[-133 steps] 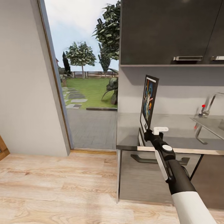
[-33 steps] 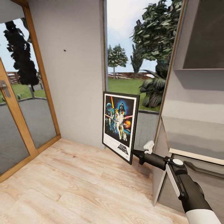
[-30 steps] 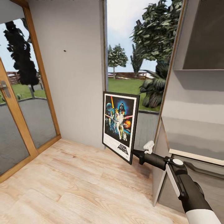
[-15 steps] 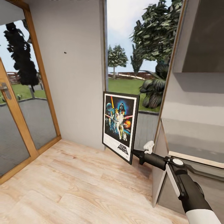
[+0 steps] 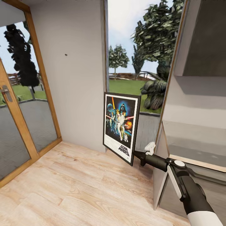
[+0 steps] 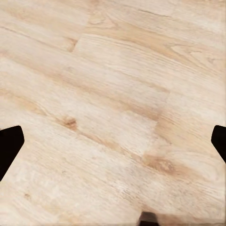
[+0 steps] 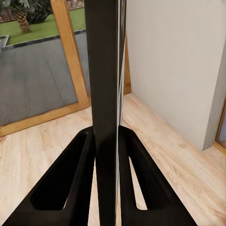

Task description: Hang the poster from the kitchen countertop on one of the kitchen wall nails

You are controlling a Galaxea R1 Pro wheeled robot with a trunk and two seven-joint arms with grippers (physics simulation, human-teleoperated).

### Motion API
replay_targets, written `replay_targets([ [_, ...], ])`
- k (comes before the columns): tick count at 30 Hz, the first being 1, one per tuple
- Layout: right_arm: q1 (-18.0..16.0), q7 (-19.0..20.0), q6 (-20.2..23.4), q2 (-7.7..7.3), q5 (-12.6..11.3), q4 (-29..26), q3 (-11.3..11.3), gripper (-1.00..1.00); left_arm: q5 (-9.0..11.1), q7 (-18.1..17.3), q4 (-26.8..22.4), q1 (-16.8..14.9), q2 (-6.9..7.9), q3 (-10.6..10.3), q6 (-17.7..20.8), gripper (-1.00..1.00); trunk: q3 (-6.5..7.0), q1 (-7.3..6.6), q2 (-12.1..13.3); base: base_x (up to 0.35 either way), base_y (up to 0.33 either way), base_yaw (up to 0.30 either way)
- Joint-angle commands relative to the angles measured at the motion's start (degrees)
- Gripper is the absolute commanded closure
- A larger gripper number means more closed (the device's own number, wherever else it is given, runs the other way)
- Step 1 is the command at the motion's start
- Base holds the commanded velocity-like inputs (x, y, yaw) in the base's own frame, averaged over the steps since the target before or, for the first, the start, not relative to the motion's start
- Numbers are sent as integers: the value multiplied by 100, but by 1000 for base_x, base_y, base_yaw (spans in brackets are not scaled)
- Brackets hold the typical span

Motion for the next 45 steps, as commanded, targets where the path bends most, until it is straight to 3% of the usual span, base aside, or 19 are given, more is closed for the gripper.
replay_targets([
  [1, -4, 39, 59, 1, -20, -4, -7, 100, 2, -4, 12, 2, 0, 5, 75, -100, 13, -22, 37, 0, 0, 0],
  [45, -4, 39, 59, 1, -12, -5, -4, 100, 5, -5, 139, 2, 9, 16, 144, -100, 803, -988, 1802, 0, 0, 0],
])
